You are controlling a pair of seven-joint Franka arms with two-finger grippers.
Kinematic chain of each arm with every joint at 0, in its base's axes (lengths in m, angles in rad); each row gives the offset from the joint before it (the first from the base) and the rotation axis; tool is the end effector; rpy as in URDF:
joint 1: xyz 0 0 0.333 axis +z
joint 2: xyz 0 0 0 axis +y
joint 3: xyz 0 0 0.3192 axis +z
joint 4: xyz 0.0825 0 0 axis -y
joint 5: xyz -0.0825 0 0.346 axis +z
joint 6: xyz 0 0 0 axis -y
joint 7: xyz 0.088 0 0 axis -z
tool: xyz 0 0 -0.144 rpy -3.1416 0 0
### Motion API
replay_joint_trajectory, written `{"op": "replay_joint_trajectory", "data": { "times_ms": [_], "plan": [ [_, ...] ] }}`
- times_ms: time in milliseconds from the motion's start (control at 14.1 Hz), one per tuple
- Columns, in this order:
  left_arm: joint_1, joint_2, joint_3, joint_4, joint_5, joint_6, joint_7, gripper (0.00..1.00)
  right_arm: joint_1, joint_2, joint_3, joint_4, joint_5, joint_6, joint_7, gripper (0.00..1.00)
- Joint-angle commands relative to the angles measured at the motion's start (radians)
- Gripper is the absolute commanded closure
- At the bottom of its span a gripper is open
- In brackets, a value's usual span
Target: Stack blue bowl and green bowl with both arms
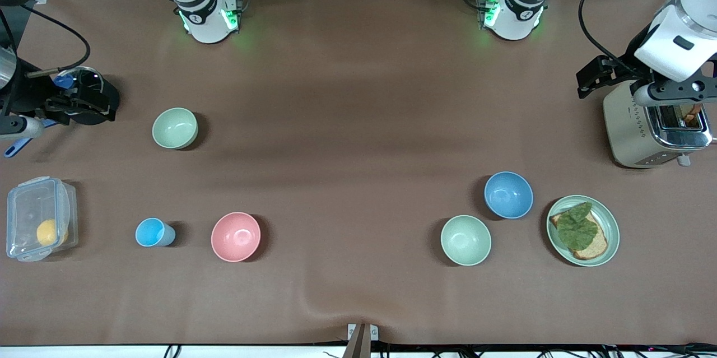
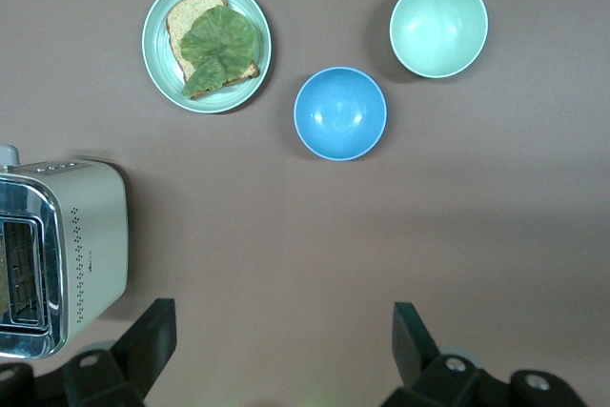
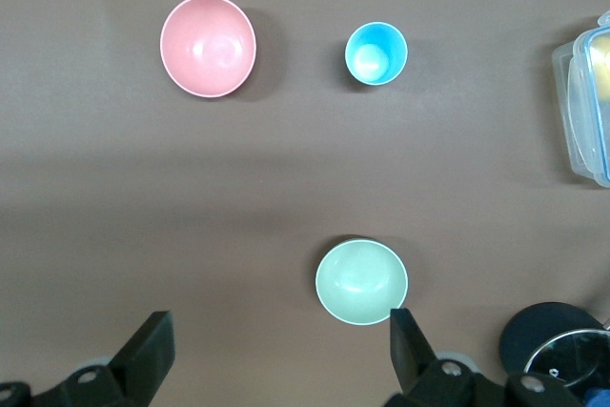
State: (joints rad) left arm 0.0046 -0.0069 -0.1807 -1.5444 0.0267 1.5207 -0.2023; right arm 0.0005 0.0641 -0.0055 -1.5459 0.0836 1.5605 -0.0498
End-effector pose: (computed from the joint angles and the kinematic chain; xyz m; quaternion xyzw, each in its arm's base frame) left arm 0.5017 -0.0856 0.6013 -0.9998 -0.0137 0.0057 0.0153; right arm 0.5326 0.0095 0.5675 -0.9986 -0.0218 0.0236 0.0423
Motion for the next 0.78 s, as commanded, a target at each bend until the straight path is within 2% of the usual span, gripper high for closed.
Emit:
{"op": "replay_joint_trajectory", "data": {
  "times_ms": [0, 427, 711],
  "plan": [
    [0.009, 0.001, -0.005, 0.017, -0.016, -0.020, -0.006, 0.00, 0.004, -0.010, 0.001, -0.003, -0.008, -0.004, 0.016, 0.00],
    [0.005, 0.018, -0.005, 0.010, -0.014, -0.016, -0.006, 0.00, 0.004, -0.012, -0.001, -0.005, -0.012, -0.011, 0.016, 0.00],
    [-0.005, 0.146, -0.005, 0.009, -0.002, 0.010, -0.005, 0.00, 0.004, -0.016, -0.002, -0.010, -0.012, -0.017, 0.013, 0.00]
  ]
}}
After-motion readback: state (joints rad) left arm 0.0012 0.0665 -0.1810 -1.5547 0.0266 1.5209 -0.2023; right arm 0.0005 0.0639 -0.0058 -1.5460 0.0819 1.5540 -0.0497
